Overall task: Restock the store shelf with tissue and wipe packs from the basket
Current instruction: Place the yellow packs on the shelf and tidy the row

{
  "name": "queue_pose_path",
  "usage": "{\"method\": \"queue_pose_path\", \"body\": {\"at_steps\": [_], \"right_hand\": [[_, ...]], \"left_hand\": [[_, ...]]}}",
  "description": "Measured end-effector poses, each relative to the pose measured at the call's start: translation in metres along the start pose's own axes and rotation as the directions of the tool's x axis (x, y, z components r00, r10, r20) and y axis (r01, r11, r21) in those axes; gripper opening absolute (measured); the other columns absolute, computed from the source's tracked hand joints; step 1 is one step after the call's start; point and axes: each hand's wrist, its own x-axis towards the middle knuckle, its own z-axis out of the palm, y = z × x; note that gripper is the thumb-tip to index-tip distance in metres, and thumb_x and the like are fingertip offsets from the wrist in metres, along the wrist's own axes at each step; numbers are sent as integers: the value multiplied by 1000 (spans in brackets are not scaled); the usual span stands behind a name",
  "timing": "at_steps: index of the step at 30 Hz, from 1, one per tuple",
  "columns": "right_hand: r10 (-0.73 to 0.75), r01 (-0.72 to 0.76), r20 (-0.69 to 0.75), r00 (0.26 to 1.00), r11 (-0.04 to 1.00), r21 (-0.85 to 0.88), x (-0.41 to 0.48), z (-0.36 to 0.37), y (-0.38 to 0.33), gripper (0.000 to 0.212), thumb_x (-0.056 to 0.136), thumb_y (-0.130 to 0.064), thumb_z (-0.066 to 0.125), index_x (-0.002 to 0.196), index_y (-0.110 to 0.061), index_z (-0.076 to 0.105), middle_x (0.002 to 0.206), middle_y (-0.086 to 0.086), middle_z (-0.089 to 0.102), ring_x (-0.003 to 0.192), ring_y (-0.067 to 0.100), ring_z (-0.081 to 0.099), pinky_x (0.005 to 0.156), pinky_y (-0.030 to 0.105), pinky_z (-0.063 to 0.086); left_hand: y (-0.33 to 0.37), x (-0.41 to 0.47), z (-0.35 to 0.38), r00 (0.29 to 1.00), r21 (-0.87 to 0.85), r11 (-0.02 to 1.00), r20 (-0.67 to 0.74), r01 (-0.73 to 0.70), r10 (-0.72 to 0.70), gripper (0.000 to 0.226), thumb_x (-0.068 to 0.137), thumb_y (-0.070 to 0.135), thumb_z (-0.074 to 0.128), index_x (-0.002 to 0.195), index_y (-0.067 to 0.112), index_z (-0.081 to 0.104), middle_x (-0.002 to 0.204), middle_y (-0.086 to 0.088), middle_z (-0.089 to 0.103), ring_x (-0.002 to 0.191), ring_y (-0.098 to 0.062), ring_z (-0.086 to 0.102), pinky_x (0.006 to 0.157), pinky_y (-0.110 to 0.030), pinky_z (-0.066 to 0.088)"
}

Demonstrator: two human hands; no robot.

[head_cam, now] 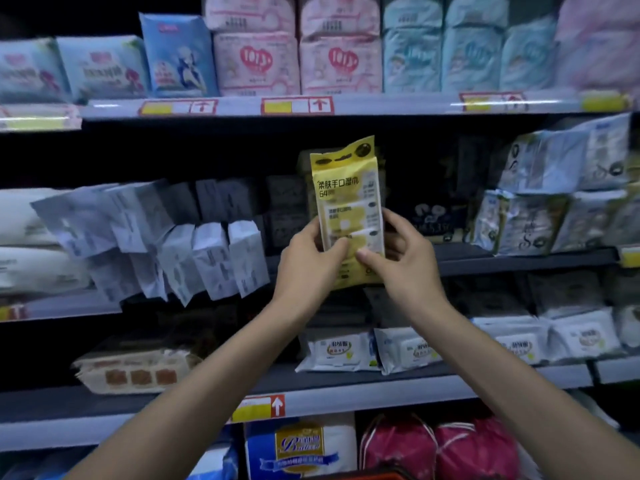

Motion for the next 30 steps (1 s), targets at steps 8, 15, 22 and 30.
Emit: {"method": "queue_pose_path", "body": {"at_steps": [8, 15, 22, 30], "right_hand": [[19, -35, -142, 990, 993, -113, 87, -5, 22, 58, 92, -16, 77, 142, -30, 51, 113, -10, 68, 99, 1, 63, 79, 27, 57], [62, -189, -207, 976, 716, -672, 108, -5, 67, 58, 96, -43, 69, 145, -20, 50, 133, 9, 58, 119, 30, 58, 78, 37, 48], [84, -207, -206, 975, 683, -701, 99, -7, 59, 60, 91, -31, 78, 143, -20, 48, 129, 7, 62, 115, 29, 62, 77, 37, 51], [175, -204, -110, 978, 733, -649, 77, -17, 23, 58, 86, -30, 81, 137, -25, 56, 129, 4, 61, 104, 24, 64, 71, 33, 51]], "left_hand": [[-7, 93, 42, 996, 51, 998, -76, 42, -38, 43, 94, 43, 70, 135, 33, 66, 114, 14, 76, 98, -7, 72, 83, -40, 63], [-40, 120, 90, 961, 203, 940, -52, 275, -270, 58, 94, 16, 75, 147, 14, 53, 135, -7, 65, 111, -23, 66, 86, -29, 55], [-40, 114, 84, 953, 234, 927, 0, 293, -302, 65, 87, 4, 78, 146, 15, 53, 127, -10, 69, 109, -24, 67, 79, -29, 52], [-13, 75, 45, 958, 280, 938, 144, 202, -249, 70, 81, 17, 88, 143, 18, 56, 101, 3, 68, 96, -17, 67, 82, -32, 57]]}}
